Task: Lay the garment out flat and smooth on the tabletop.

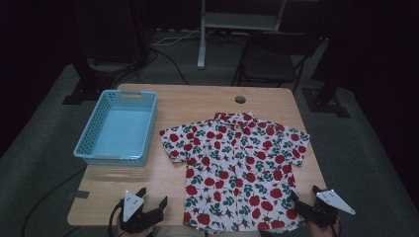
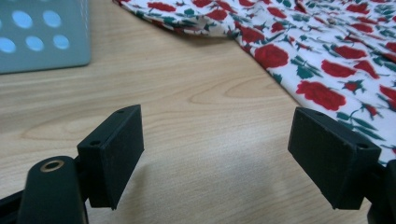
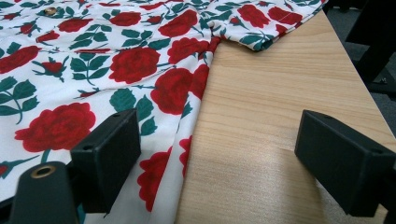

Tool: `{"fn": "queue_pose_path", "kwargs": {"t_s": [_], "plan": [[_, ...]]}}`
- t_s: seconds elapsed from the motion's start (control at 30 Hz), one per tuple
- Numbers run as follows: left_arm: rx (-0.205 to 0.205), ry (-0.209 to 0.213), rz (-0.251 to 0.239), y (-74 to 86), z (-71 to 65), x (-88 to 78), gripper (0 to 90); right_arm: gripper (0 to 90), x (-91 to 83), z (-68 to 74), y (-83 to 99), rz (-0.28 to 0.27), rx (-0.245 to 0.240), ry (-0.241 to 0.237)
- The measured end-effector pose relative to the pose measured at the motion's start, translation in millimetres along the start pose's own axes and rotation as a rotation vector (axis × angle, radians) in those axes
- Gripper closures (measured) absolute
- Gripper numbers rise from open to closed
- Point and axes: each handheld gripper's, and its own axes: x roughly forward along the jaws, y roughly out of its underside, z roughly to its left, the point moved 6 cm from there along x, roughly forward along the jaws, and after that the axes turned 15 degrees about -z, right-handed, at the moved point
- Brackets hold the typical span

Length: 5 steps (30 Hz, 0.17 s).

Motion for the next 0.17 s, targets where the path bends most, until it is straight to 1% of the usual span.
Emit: {"fn": "queue_pose_path", "kwargs": {"t_s": [0.07,0.1,0.17], "plan": [[-0.007,0.000,-0.018,-0.4,-0.6,-0.1,18.9,13.6,0.0,0.0,0.0,0.000,-0.001,0.000],[-0.007,0.000,-0.018,-0.4,-0.6,-0.1,19.0,13.6,0.0,0.0,0.0,0.000,-0.001,0.000],[-0.007,-0.009,-0.030,-0.2,-0.7,-0.4,18.9,13.6,0.1,0.0,0.0,-0.001,0.000,-0.001]]}}
